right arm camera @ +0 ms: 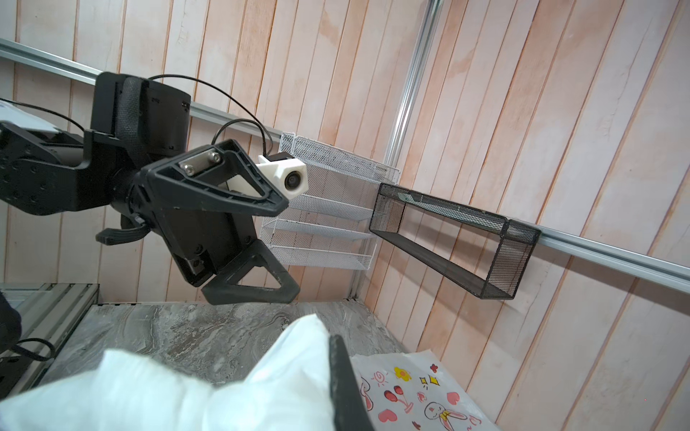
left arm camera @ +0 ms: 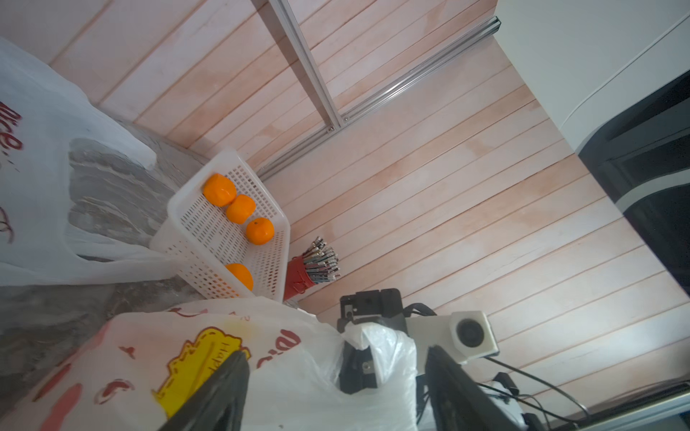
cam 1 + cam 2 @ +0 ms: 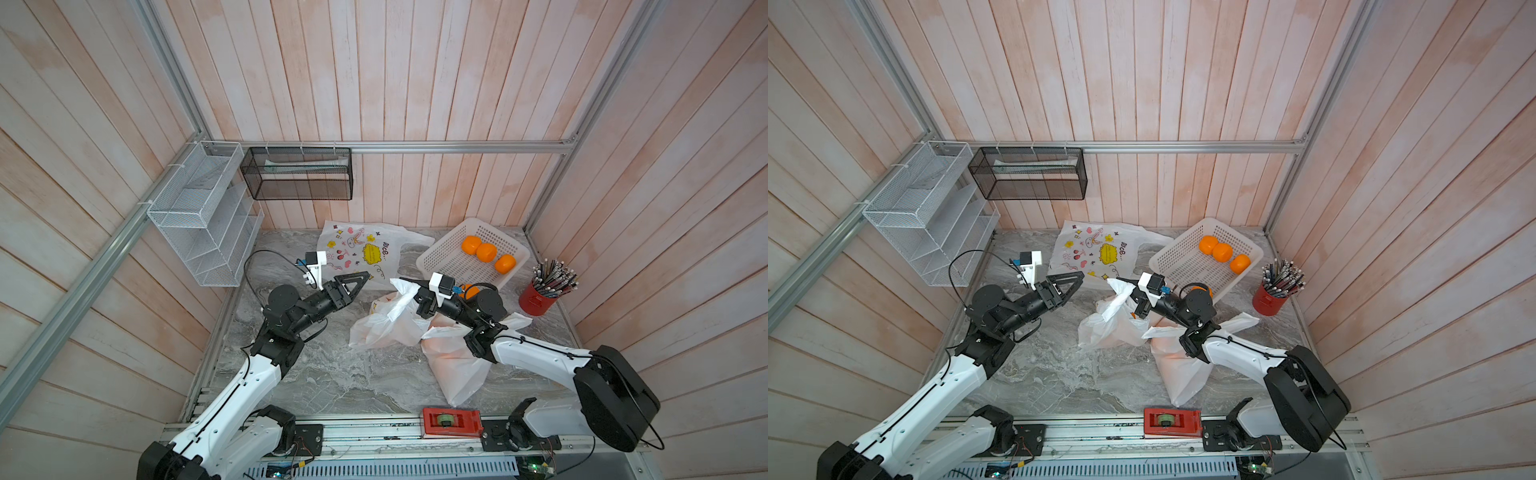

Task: Place the oranges into plastic bags & tie knots
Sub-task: Tie the plastic bag at the center of the board.

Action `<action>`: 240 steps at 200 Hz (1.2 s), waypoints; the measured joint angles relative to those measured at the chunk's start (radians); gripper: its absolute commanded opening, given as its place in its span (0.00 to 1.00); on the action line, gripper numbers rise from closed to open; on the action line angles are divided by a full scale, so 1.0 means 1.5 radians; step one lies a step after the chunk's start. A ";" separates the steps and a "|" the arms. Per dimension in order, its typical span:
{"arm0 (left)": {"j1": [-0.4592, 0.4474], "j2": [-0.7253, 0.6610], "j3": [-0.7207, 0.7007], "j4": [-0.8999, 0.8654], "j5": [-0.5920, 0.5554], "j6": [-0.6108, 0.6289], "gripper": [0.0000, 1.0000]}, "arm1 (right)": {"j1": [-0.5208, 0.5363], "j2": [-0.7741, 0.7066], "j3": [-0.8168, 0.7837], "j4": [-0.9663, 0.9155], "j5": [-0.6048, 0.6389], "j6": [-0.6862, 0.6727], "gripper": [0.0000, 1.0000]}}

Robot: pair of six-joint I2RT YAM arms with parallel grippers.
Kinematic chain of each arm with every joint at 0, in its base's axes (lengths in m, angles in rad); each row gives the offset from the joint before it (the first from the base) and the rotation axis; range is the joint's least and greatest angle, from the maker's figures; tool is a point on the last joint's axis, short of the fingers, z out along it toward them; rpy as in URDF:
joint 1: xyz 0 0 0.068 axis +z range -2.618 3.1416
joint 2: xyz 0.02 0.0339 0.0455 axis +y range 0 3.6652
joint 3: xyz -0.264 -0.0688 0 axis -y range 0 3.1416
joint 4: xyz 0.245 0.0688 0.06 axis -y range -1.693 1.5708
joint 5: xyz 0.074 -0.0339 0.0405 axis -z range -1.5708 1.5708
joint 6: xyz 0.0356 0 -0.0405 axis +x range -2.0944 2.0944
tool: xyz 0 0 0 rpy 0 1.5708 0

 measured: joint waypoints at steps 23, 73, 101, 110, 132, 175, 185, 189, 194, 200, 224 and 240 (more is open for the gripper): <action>-0.039 0.023 0.022 -0.008 0.004 -0.055 0.71 | 0.002 0.001 0.000 0.000 0.004 -0.010 0.02; -0.066 0.073 0.024 -0.001 0.005 -0.125 0.61 | 0.003 0.002 0.000 0.000 0.004 -0.020 0.02; -0.076 0.094 0.030 0.016 0.005 -0.144 0.56 | 0.003 0.002 0.000 0.000 0.004 -0.020 0.02; -0.079 0.102 0.035 0.021 0.006 -0.145 0.54 | 0.003 0.002 0.000 0.000 0.004 -0.020 0.02; -0.085 0.114 0.047 0.034 0.006 -0.151 0.50 | 0.005 0.002 0.000 -0.001 0.004 -0.021 0.02; -0.092 0.129 0.056 0.055 0.008 -0.155 0.38 | 0.006 0.004 0.000 -0.004 0.003 -0.025 0.05; -0.094 0.133 0.058 0.058 0.008 -0.150 0.34 | 0.006 0.005 0.000 -0.006 0.003 -0.025 0.06; -0.095 0.135 0.059 0.058 0.008 -0.152 0.32 | 0.006 0.005 0.000 -0.007 0.003 -0.025 0.06; -0.095 0.137 0.059 0.059 0.008 -0.153 0.30 | 0.006 0.005 0.000 -0.008 0.003 -0.025 0.07; -0.096 0.138 0.059 0.058 0.008 -0.151 0.28 | 0.006 0.005 0.000 -0.009 0.003 -0.026 0.08; -0.096 0.139 0.059 0.054 0.005 -0.142 0.17 | 0.006 0.004 0.000 -0.016 0.003 -0.034 0.13; -0.095 0.139 0.059 0.052 -0.001 -0.139 0.09 | 0.005 0.001 0.000 -0.021 0.005 -0.042 0.16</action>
